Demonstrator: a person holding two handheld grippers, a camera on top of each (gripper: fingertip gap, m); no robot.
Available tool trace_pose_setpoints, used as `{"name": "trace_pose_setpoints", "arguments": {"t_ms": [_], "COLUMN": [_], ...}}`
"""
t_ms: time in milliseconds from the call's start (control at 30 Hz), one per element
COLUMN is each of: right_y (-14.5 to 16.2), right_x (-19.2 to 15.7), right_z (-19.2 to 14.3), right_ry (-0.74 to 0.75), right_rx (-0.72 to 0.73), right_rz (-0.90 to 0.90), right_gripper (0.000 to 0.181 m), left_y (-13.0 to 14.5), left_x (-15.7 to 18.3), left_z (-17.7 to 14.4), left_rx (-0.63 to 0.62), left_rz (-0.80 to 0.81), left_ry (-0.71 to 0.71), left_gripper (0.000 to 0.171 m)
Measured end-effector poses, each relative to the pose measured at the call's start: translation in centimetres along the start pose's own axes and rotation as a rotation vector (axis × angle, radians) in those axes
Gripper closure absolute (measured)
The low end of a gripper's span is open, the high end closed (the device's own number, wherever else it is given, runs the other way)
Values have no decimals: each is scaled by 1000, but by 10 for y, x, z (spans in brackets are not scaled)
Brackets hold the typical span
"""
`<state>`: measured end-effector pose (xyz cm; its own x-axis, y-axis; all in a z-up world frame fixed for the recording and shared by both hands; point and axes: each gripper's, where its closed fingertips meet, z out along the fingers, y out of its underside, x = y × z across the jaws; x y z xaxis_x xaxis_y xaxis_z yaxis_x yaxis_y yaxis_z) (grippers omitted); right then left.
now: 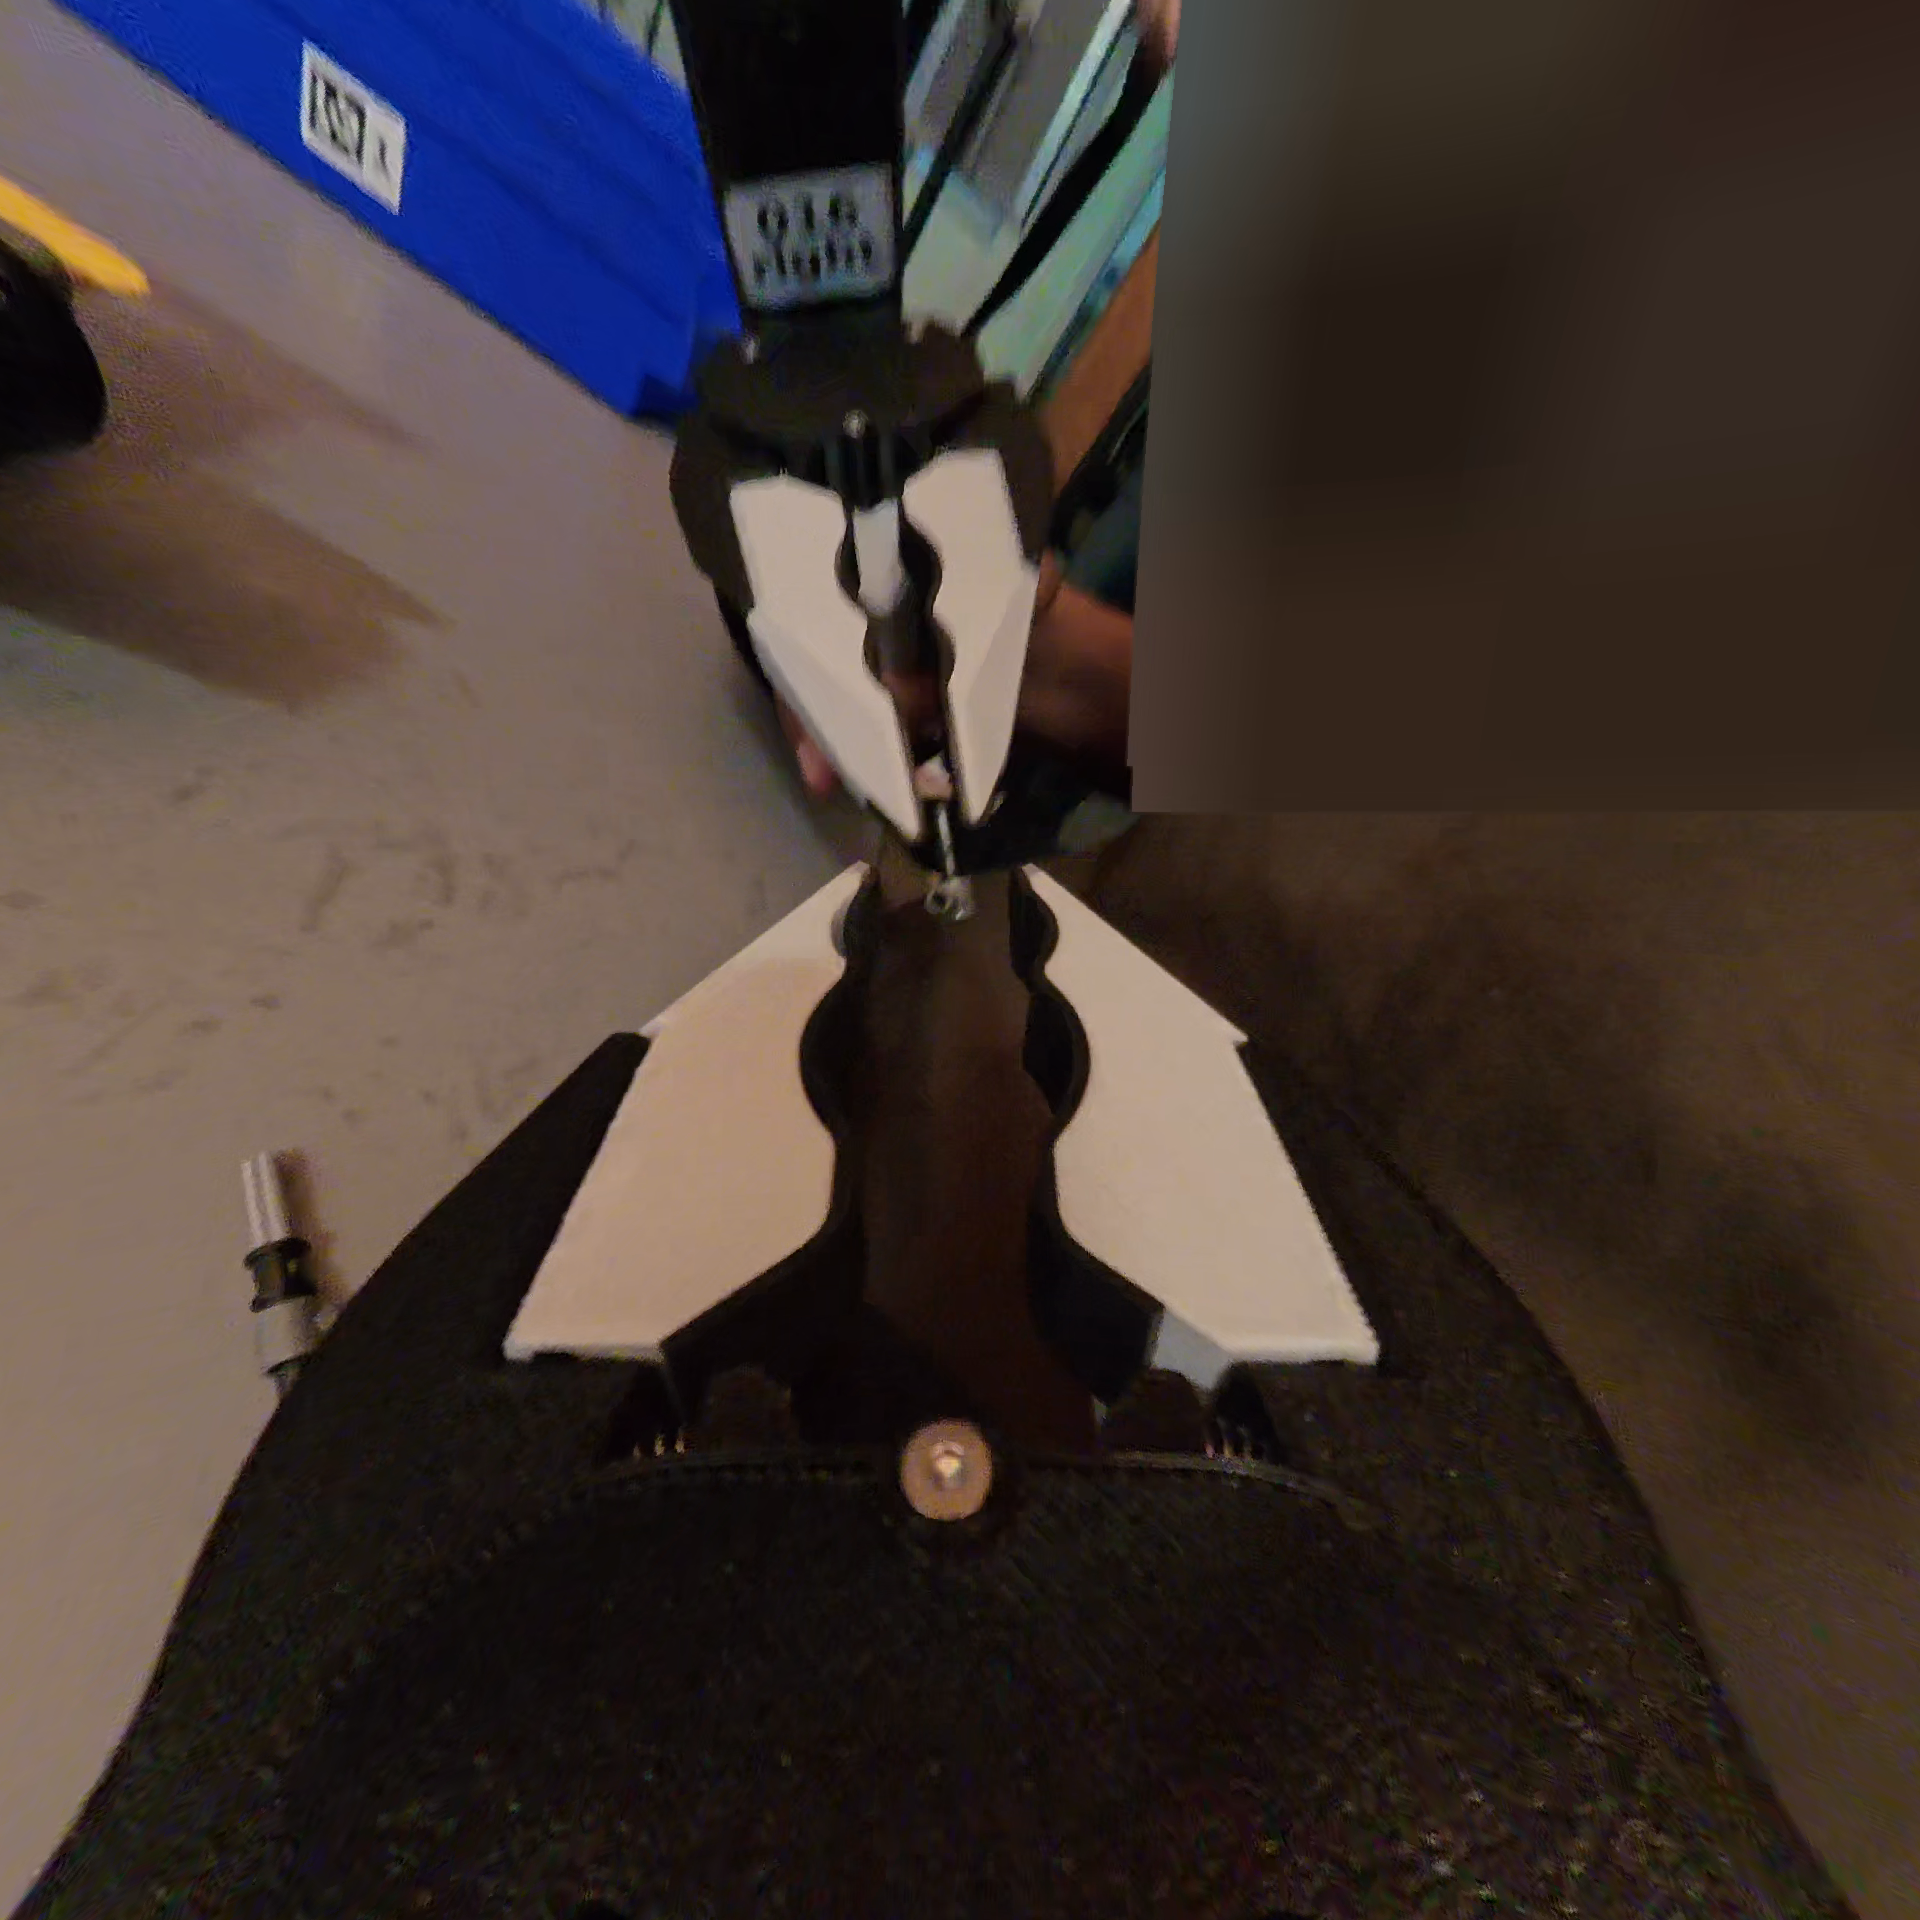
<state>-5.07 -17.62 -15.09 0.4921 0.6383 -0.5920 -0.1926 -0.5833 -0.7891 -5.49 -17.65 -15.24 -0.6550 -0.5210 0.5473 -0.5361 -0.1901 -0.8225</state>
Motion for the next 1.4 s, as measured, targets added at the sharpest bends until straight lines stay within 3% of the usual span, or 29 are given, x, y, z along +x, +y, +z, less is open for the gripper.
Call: {"name": "trace_pose_setpoints", "arguments": {"t_ms": [67,167,367,500,567,667,767,933,1400], "right_y": [2,8,14,4,-5,-19,-23,-17,-17], "right_x": [0,-2,-3,4,10,7,5,12,3], "right_z": [-1,1,6,2,-1,-9,-13,-8,-7], "right_ry": [-6,-15,-24,53,122,175,225,281,244], "right_rx": [-24,-70,-102,-41,11,99,119,69,67], "right_rz": [-5,-9,-17,-65,-105,-211,-304,-315,-396], "right_gripper": [175,175,175,171,148,143,143,144,158], "left_y": [10,15,27,14,5,-1,-9,-12,-18], "left_x": [-4,3,6,9,7,-1,-2,-1,7], "left_z": [3,6,11,11,9,4,-2,-1,0], "left_rx": [-72,-100,-159,-75,-13,46,107,130,163], "left_rz": [20,2,-157,-248,-297,-342,-390,-386,-441], "left_ry": [-28,26,99,141,156,137,156,151,246], "left_gripper": [150,168,170,171,171,171,171,171,171]}}
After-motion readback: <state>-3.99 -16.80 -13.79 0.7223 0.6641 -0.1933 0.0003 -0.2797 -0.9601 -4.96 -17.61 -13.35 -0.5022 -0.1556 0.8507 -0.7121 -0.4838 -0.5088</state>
